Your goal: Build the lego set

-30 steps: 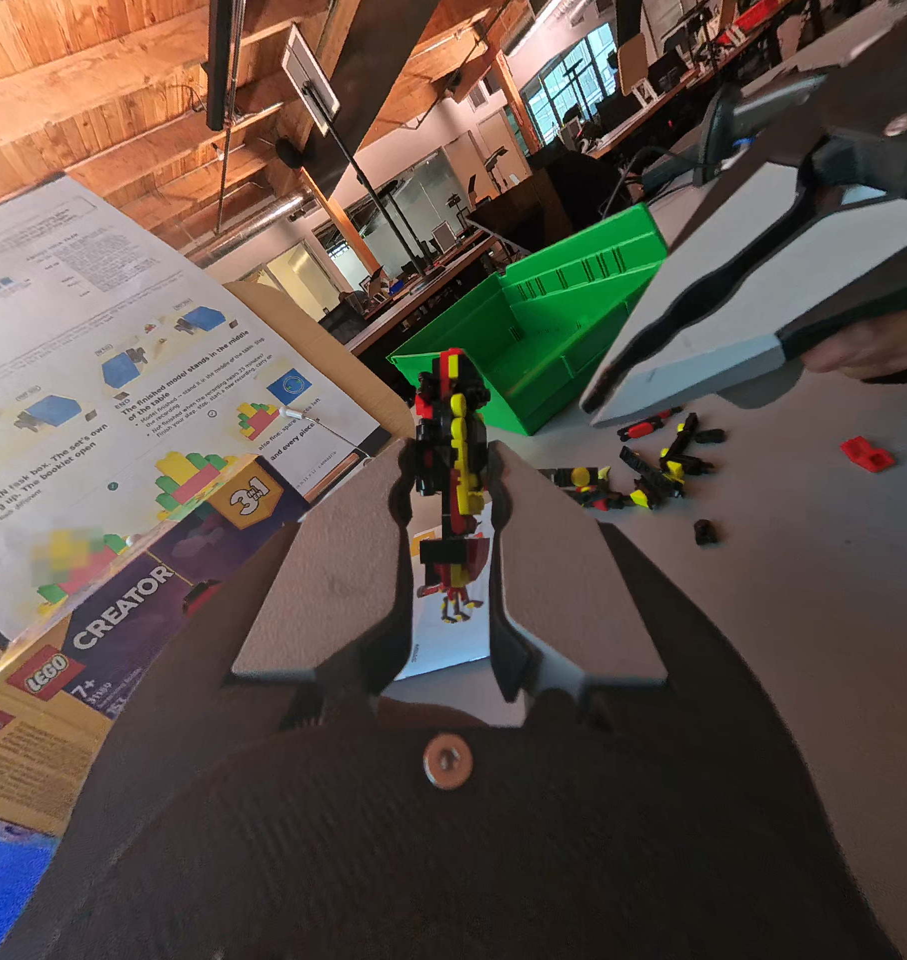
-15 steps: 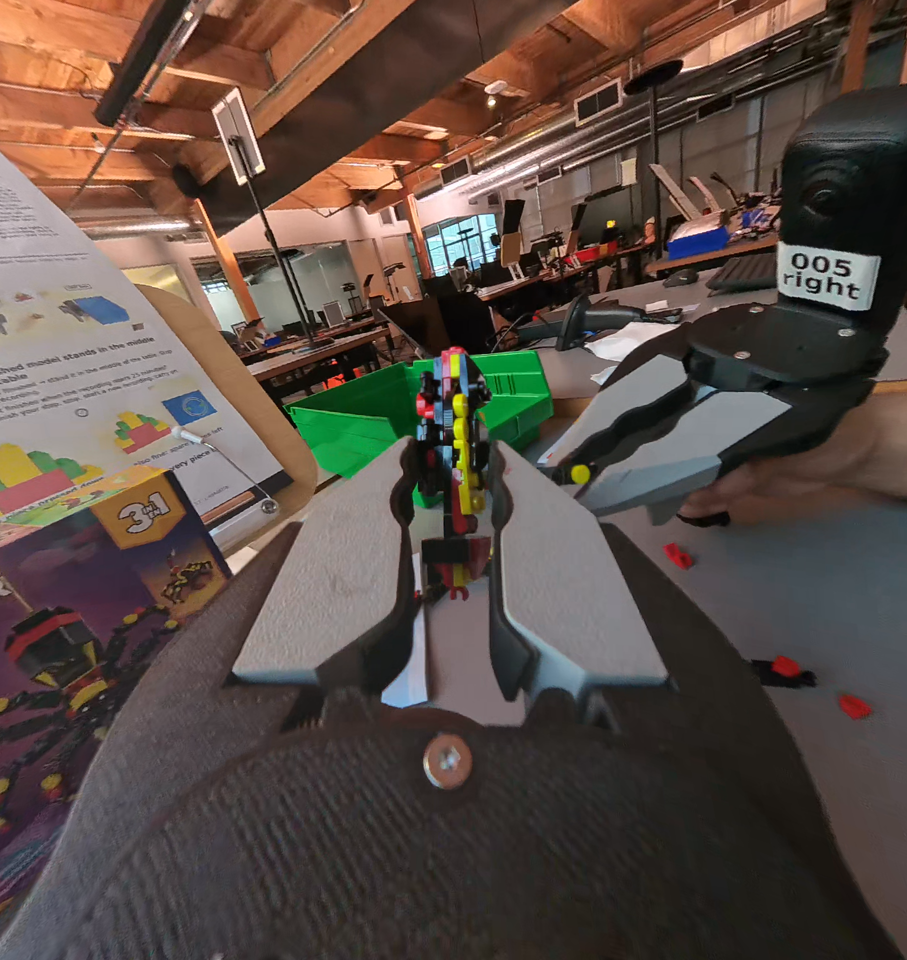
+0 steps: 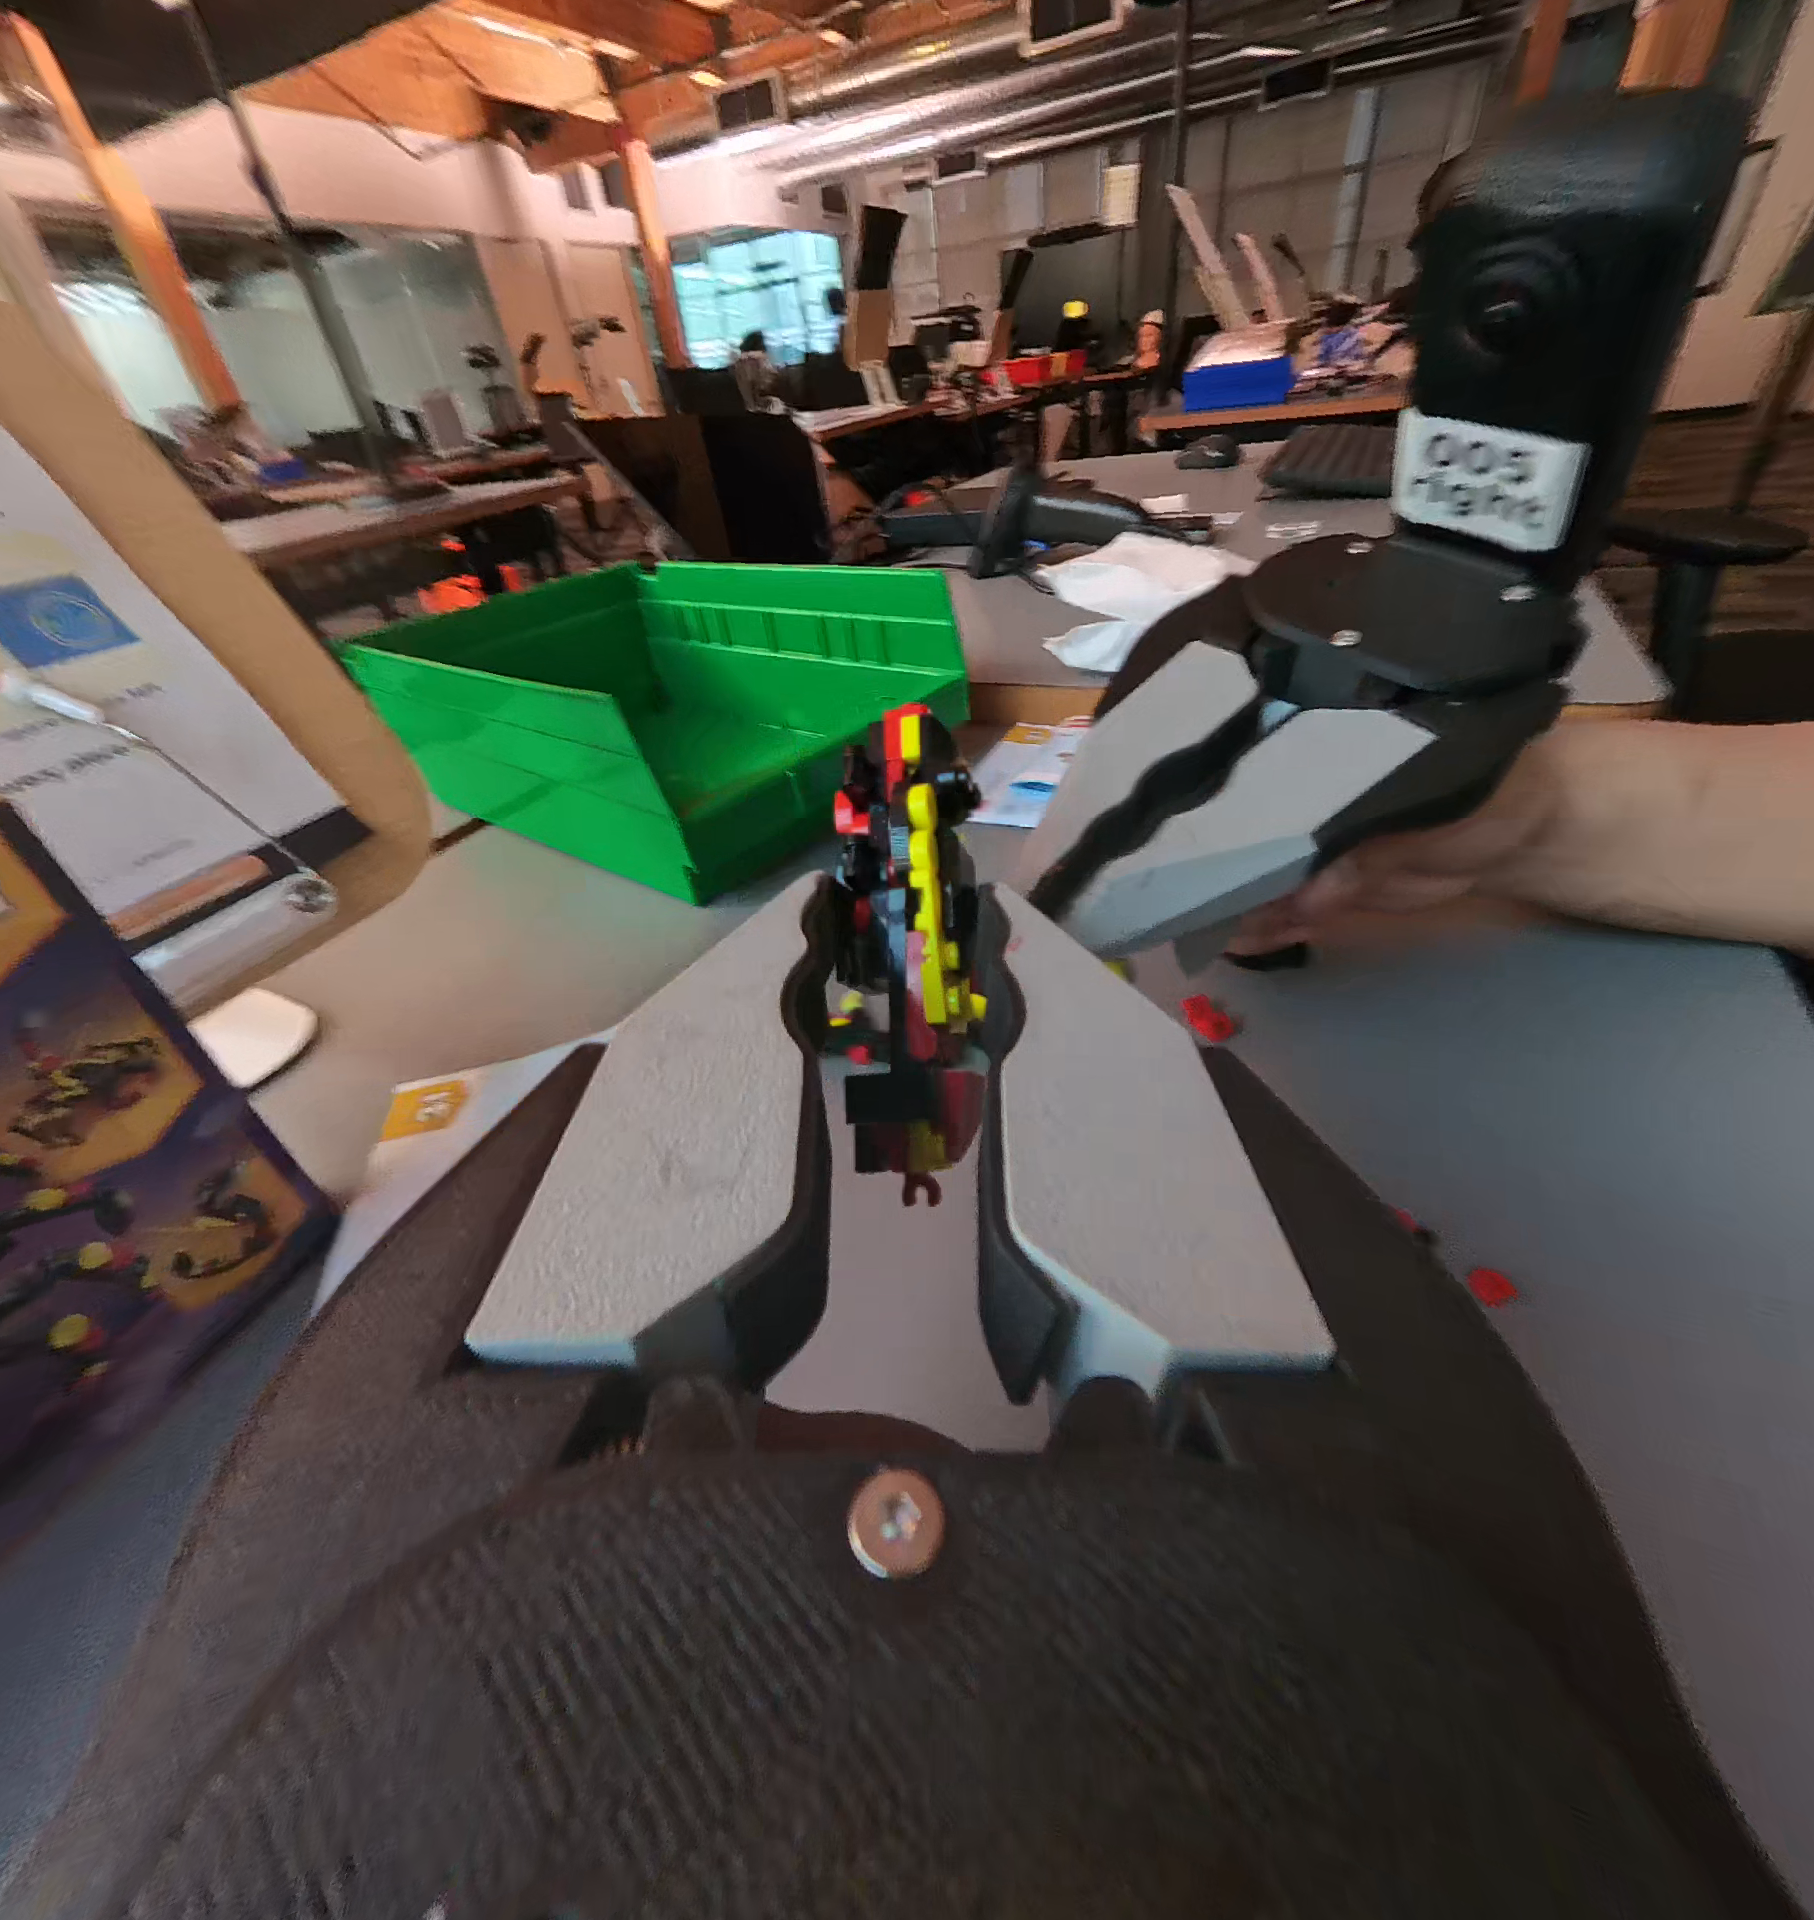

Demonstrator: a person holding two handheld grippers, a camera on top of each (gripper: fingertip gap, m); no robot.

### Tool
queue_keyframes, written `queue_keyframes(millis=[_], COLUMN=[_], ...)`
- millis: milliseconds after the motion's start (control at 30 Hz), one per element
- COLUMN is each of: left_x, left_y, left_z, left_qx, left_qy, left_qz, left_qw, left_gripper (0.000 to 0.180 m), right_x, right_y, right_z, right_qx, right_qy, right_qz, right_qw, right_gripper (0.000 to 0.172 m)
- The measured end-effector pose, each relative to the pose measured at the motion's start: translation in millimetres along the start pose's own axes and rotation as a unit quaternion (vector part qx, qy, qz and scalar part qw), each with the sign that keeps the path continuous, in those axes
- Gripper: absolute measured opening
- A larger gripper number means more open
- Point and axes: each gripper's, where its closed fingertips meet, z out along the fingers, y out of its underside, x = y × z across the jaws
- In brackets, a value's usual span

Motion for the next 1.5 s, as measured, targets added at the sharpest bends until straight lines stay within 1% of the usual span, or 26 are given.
queue_keyframes(millis=[100,167,233,300,433,500,533,600,700,833,900,933,967,1067,1133,1200,1267,1333,1367,1400,1433,1500], left_x=[11.5,13.6,19.9,22.4,25.2,24.5,25.7,29.8,30.4,31.8,39.9,45.2,49.7,55.4,54.8,51.5,48.4,40.5,37.6,35.7,36.3,34.1], left_y=[-5.0,-7.3,-8.7,-6.0,-4.4,-5.4,-6.5,-7.0,-5.9,-8.6,-11.2,-10.4,-8.2,-19.6,-23.9,-19.3,-10.2,2.6,8.2,9.7,7.3,3.9], left_z=[-2.8,-3.2,-3.8,-2.2,-0.9,-2.3,-3.3,-5.2,-6.4,-8.4,-9.7,-9.4,-8.5,-13.8,-14.4,-9.3,-3.7,2.7,5.1,7.1,8.6,11.2], left_qx=[0.017,0.024,0.028,0.020,0.017,0.021,0.024,0.025,0.027,0.034,0.035,0.030,0.023,0.053,0.068,0.063,0.039,-0.008,-0.033,-0.046,-0.045,-0.050], left_qy=[0.064,0.079,0.103,0.103,0.108,0.116,0.127,0.159,0.181,0.191,0.213,0.224,0.231,0.257,0.247,0.207,0.161,0.091,0.058,0.029,0.010,-0.032], left_qz=[-0.063,-0.088,-0.103,-0.092,-0.094,-0.110,-0.126,-0.170,-0.208,-0.215,-0.217,-0.217,-0.214,-0.221,-0.196,-0.142,-0.071,0.036,0.096,0.136,0.164,0.211], left_qw=[0.996,0.993,0.989,0.990,0.990,0.987,0.984,0.972,0.961,0.957,0.952,0.950,0.949,0.939,0.947,0.966,0.984,0.995,0.993,0.989,0.985,0.976], left_gripper=[0.024,0.024,0.024,0.024,0.024,0.024,0.024,0.024,0.024,0.024,0.024,0.023,0.023,0.022,0.022,0.022,0.024,0.025,0.025,0.026,0.025,0.025], right_x=[11.3,13.0,6.6,-3.7,-16.3,-20.1,-20.9,-19.7,-22.1,-26.9,-29.9,-31.3,-33.4,-37.5,-35.9,-30.1,-25.1,-14.3,-10.1,-6.5,-4.0,2.6], right_y=[1.6,-2.1,-9.8,-17.8,-14.3,-15.1,-15.5,-15.1,-14.1,-15.2,-12.4,-11.4,-10.4,-18.8,-22.2,-17.4,-9.6,3.0,8.1,10.1,11.7,8.6], right_z=[-1.9,-4.3,-5.4,-6.4,-2.3,-1.9,-2.2,-3.2,-2.6,-1.6,0.3,1.2,1.3,-2.7,-3.9,-2.7,-1.3,1.8,3.1,3.5,3.3,2.5], right_qx=[0.001,0.012,0.033,0.054,0.041,0.042,0.044,0.044,0.041,0.045,0.037,0.033,0.028,0.051,0.056,0.044,0.022,-0.020,-0.034,-0.039,-0.045,-0.033], right_qy=[0.018,0.022,0.006,-0.018,-0.039,-0.046,-0.048,-0.047,-0.056,-0.067,-0.076,-0.078,-0.080,-0.079,-0.080,-0.070,-0.067,-0.047,-0.036,-0.025,-0.019,-0.011], right_qz=[0.016,0.025,0.024,0.022,0.000,-0.004,-0.004,-0.005,0.003,0.006,0.009,0.005,-0.006,-0.041,-0.033,-0.021,-0.008,0.013,0.018,0.021,0.033,0.082], right_qw=[1.000,0.999,0.999,0.998,0.998,0.998,0.998,0.998,0.998,0.997,0.996,0.996,0.996,0.995,0.995,0.996,0.997,0.999,0.999,0.999,0.998,0.996], right_gripper=[0.000,0.000,0.005,0.008,0.020,0.023,0.019,0.005,0.005,0.010,0.013,0.018,0.018,0.009,0.009,0.009,0.008,0.008,0.008,0.007,0.006,0.006])
